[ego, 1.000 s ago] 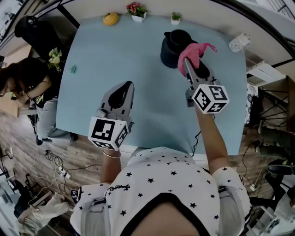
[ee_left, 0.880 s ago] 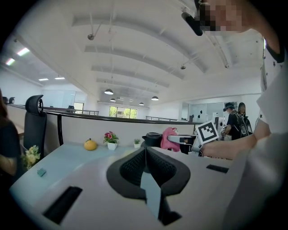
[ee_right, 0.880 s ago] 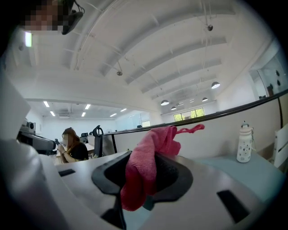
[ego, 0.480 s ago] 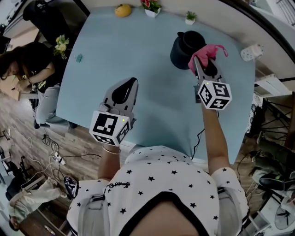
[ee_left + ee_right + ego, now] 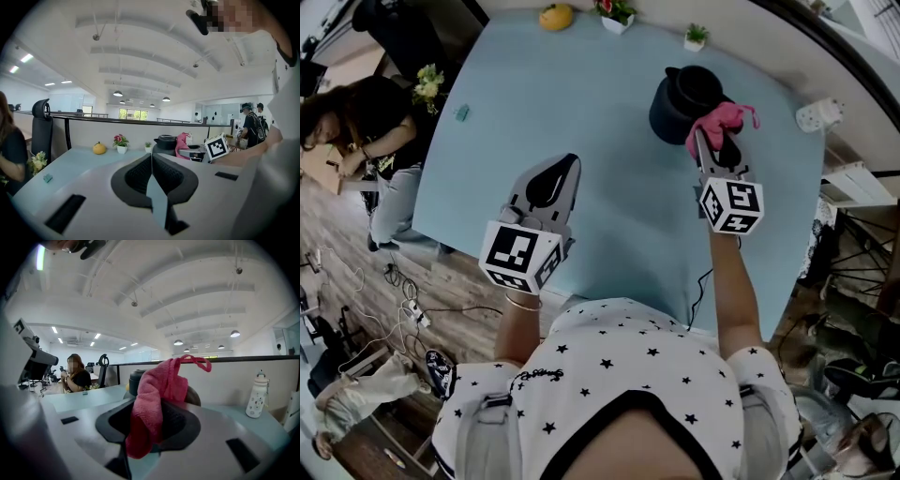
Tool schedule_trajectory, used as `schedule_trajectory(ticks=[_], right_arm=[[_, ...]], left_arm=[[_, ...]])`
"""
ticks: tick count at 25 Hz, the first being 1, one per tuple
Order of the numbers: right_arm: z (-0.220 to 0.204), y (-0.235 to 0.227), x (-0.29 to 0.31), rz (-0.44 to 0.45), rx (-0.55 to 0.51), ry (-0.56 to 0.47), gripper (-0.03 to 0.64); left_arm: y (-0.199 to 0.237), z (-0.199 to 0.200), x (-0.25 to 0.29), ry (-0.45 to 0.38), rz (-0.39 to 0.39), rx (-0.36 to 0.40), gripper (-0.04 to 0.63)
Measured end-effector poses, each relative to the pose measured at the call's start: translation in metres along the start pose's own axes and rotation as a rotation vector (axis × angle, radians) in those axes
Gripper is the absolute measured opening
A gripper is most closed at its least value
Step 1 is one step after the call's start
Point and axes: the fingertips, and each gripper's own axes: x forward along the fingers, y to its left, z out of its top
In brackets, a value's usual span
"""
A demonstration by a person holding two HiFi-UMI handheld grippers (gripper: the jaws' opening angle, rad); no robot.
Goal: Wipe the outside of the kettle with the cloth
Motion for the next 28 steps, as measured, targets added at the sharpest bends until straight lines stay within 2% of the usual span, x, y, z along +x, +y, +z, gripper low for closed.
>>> schedule_trajectory(ticks=[6, 11, 20, 28], right_arm=[[-0.012, -0.001, -0.002, 0.005, -0.012, 0.012, 0.14], [-0.044, -0.001, 0.001, 0.021, 0.019, 0.086, 0.14], [-0.095, 0.002, 0.015, 0.07, 0.066, 0.195, 0.14], [-0.13, 0.002, 0.027, 0.099, 0.053, 0.29, 0.141]], left_arm=[[-0.005, -0.002, 0.003, 0.013, -0.002, 0.01, 0.029], [-0.008, -0.003, 0.003, 0.025, 0.015, 0.022, 0.029], [-0.019, -0.001, -0.011, 0.009, 0.084, 0.041, 0.029], [-0.03, -0.014, -0.035, 0.014, 0.139, 0.03, 0.029]])
